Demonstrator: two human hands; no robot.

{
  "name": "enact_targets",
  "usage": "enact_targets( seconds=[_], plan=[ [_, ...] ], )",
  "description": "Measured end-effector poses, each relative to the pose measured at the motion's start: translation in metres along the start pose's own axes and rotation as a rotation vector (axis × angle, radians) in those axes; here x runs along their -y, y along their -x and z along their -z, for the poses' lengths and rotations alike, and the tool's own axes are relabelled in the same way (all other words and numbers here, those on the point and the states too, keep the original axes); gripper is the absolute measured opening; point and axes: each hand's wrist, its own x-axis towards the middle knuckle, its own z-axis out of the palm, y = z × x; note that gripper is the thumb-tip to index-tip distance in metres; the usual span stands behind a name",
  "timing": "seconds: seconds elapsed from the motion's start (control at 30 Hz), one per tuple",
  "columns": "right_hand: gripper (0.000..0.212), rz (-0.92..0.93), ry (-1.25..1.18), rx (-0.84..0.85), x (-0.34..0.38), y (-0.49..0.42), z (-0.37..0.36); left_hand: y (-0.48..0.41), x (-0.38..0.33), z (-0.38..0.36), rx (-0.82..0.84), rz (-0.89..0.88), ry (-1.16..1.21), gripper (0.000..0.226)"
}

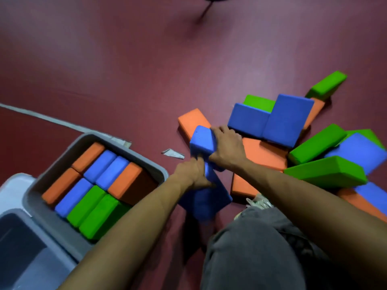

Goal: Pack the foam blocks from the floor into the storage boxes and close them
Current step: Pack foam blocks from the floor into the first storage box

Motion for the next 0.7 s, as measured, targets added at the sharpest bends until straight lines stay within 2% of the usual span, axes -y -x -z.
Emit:
enact_targets(
  seconds=[0.13,0.33,0.5,0.7],
  plan=[
    [0.084,0.09,0.031,-0.14,0.029,0.016,0.059,0.045,-0.013,0.058,-0.17,0.001,-0.142,0.105],
    [0.093,0.261,0.041,-0.16,0.078,0.046,0.13,0.129,-0.01,0.112,-0.407,0.047,-0.307,0.084],
    [0.085,0.433,0.128,-0.197,0.12,0.068,0.157,0.197,0.007,0.128,-0.473,0.099,-0.393,0.083],
    [0.076,0.602,0.276,-0.114,0.169,0.086,0.154,0.254,0.049,0.106,-0.498,0.11,-0.498,0.09]
  ],
)
